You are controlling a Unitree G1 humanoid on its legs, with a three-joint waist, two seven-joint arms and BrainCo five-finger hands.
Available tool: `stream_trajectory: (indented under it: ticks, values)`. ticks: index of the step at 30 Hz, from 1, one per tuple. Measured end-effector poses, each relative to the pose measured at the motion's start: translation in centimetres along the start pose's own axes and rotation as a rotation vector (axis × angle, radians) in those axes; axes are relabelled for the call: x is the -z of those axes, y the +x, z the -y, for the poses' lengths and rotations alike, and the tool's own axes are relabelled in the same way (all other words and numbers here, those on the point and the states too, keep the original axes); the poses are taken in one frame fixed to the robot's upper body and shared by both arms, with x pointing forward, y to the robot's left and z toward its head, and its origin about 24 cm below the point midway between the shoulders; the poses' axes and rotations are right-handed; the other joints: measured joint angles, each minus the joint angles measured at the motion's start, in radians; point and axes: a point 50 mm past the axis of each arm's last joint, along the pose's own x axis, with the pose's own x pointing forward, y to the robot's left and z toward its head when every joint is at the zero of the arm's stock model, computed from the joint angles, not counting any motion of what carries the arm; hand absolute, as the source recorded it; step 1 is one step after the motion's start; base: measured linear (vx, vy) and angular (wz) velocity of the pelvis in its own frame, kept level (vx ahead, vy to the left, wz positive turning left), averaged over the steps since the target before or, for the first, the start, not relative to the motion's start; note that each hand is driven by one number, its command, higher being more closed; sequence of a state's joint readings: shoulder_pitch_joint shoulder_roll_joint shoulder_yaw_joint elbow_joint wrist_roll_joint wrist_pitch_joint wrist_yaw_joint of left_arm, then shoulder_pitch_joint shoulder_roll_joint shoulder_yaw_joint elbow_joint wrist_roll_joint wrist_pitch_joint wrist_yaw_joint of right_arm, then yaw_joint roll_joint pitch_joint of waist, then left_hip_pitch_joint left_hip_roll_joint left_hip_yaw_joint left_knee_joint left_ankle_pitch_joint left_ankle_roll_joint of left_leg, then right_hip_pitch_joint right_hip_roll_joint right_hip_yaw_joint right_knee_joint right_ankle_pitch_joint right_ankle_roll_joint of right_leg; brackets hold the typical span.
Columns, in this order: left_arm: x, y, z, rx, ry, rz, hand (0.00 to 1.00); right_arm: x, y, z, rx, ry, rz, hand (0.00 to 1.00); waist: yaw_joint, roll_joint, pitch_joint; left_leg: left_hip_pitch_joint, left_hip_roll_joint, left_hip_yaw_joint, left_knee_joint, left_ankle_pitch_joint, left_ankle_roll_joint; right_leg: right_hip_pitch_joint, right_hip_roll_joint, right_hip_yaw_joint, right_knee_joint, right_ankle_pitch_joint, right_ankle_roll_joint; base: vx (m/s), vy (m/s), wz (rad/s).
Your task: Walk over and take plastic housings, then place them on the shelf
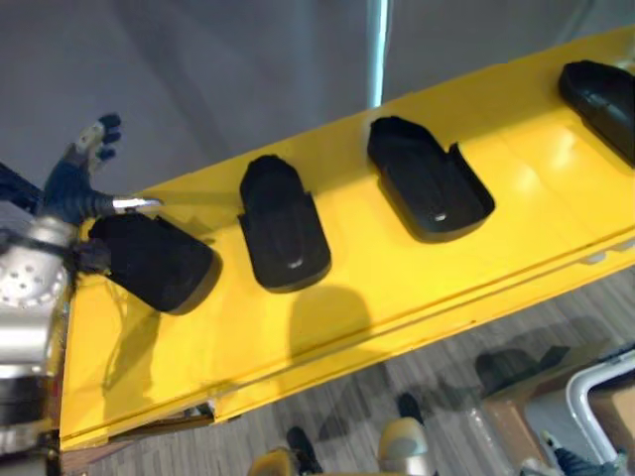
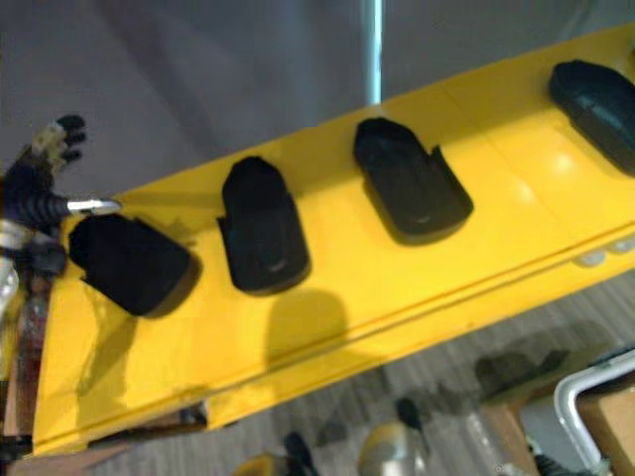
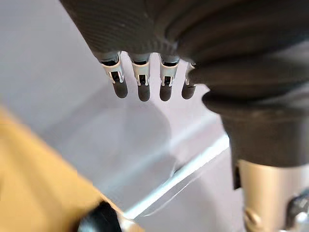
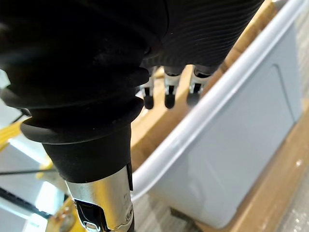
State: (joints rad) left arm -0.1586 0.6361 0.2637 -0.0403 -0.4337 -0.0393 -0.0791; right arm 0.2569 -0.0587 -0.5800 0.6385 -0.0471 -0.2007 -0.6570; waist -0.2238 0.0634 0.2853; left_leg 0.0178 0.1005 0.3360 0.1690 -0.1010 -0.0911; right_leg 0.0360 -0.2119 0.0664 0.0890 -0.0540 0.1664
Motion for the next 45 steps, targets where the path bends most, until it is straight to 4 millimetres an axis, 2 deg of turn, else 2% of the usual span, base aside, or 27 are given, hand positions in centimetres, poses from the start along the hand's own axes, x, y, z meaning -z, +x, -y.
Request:
stream_trajectory:
  ticks: [1,3,4,5,6,8,11,18,23,29,37,45]
  values:
    - [0.7,-0.5,0.6,-0.018,-0.06,-0.014,0.0,0.2,-0.2,0.0,0.0,-0.005,-0.006,0.0,0.002,-0.003,-0.004,0.0,0.0,0.0,0.001,-0.001,0.0,0.0,0.0,0.0,0.0,0.0,0.0,0.0,0.0,0.0]
    - [3.3,-2.8,3.2,-0.079,-0.242,-0.09,0.0,1.1,-1.0,0.0,0.001,-0.011,-0.033,0.0,0.005,-0.014,-0.012,0.0,0.008,0.0,0.014,-0.009,-0.005,0.005,0.006,0.0,0.001,-0.001,-0.001,0.0,0.0,0.0]
    - [3.8,-3.3,4.0,-0.08,-0.272,-0.109,0.0,1.4,-1.1,0.1,0.006,-0.016,-0.04,0.0,0.007,-0.017,-0.013,0.0,0.011,0.0,0.017,-0.011,-0.006,0.006,0.007,0.0,0.002,-0.001,-0.002,0.0,0.0,0.0]
    - [4.3,-3.9,5.4,-0.072,-0.316,-0.133,0.0,1.7,-1.4,0.2,0.008,-0.024,-0.048,0.0,0.011,-0.021,-0.016,0.0,0.013,-0.002,0.019,-0.013,-0.008,0.008,0.009,-0.001,0.004,-0.003,-0.005,-0.01,-0.016,0.03]
    - [4.7,-4.9,7.8,-0.042,-0.392,-0.154,0.0,2.2,-1.8,0.4,0.002,-0.039,-0.055,0.0,0.017,-0.025,-0.018,-0.001,0.015,-0.006,0.022,-0.015,-0.011,0.009,0.012,-0.004,0.008,-0.008,-0.013,-0.02,-0.024,0.07]
    - [4.7,-5.9,10.4,0.004,-0.461,-0.166,0.0,2.4,-2.1,0.5,-0.002,-0.054,-0.052,0.0,0.018,-0.027,-0.019,-0.002,0.02,-0.014,0.032,-0.02,-0.011,0.016,0.016,-0.011,0.012,-0.014,-0.025,-0.02,-0.02,0.07]
    - [3.8,-6.6,13.1,0.061,-0.52,-0.126,0.0,2.4,-2.4,0.2,-0.023,-0.065,-0.041,0.0,0.018,-0.028,-0.019,-0.003,0.031,-0.019,0.049,-0.027,-0.016,0.017,0.025,-0.014,0.023,-0.026,-0.04,0.0,0.0,0.0]
    - [1.4,-5.6,13.0,-0.027,-0.439,0.058,0.0,2.9,-3.1,-0.6,-0.077,-0.098,-0.044,0.0,0.021,-0.027,-0.025,-0.02,0.033,-0.023,0.053,-0.028,-0.014,0.002,0.026,-0.016,0.025,-0.026,-0.04,0.0,0.001,0.0]
    - [0.4,-5.0,13.1,-0.129,-0.358,0.111,0.0,3.1,-3.4,-0.7,-0.075,-0.101,-0.039,0.0,0.024,-0.029,-0.025,-0.02,0.032,-0.022,0.053,-0.025,-0.01,0.003,0.026,-0.016,0.024,-0.02,-0.031,0.01,0.004,0.0]
    - [0.4,-4.9,12.7,-0.248,-0.331,0.107,0.0,3.5,-3.5,-0.6,-0.058,-0.103,-0.05,0.0,0.029,-0.035,-0.025,-0.019,0.032,-0.027,0.052,-0.026,-0.01,0.009,0.025,-0.025,0.024,-0.019,-0.029,0.0,0.004,0.02]
    - [1.2,-4.8,12.9,-0.285,-0.24,0.023,0.0,3.5,-3.8,-1.0,-0.086,-0.106,-0.049,0.0,0.031,-0.038,-0.024,-0.019,0.032,-0.026,0.053,-0.026,-0.01,0.009,0.025,-0.025,0.024,-0.02,-0.031,0.0,0.0,0.0]
    - [2.2,-3.7,13.3,-0.269,-0.198,-0.061,0.0,3.5,-3.9,-1.1,-0.091,-0.107,-0.046,0.0,0.03,-0.046,-0.02,-0.019,0.032,-0.024,0.057,-0.026,-0.01,0.006,0.025,-0.024,0.024,-0.019,-0.029,0.0,0.0,0.0]
